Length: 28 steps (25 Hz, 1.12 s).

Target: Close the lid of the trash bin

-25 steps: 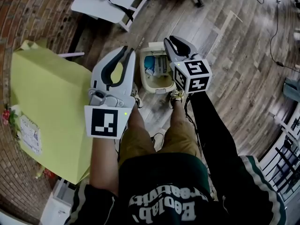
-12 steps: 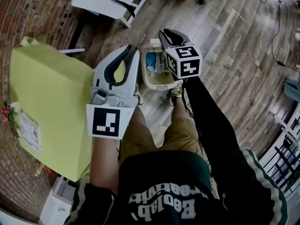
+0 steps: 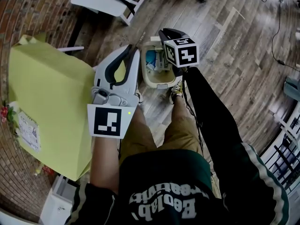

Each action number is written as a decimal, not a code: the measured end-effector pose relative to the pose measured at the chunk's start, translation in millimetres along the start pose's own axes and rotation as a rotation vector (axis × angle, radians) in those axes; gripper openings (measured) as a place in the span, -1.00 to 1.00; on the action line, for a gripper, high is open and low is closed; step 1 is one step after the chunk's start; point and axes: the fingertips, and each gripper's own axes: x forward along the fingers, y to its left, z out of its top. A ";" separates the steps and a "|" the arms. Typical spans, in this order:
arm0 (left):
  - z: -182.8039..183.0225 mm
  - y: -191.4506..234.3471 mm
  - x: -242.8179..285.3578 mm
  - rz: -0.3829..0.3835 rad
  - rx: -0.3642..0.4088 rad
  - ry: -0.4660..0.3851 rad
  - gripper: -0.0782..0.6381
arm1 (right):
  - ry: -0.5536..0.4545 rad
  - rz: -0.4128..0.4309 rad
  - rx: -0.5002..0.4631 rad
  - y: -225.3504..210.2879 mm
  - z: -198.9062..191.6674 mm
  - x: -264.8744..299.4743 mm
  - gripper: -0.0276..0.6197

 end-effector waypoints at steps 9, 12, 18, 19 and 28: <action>-5.7 9.3 -2.4 0.012 -0.025 -0.004 -0.67 | 0.056 -0.005 -0.012 0.8 -20.5 5.7 -0.73; -7.4 7.2 -0.5 0.010 -0.027 -0.003 -0.67 | 0.063 -0.007 -0.008 -0.2 -23.9 3.8 -0.75; -9.7 3.3 5.8 -0.005 -0.036 0.000 -0.67 | 0.067 -0.008 0.006 1.9 -31.7 -1.8 -0.77; -10.0 3.0 6.2 -0.006 -0.045 -0.001 -0.67 | 0.069 -0.006 0.012 3.0 -33.5 -2.9 -0.77; -14.6 -4.8 12.3 -0.022 -0.072 -0.004 -0.66 | 0.081 0.003 0.035 8.2 -58.3 -16.3 -0.79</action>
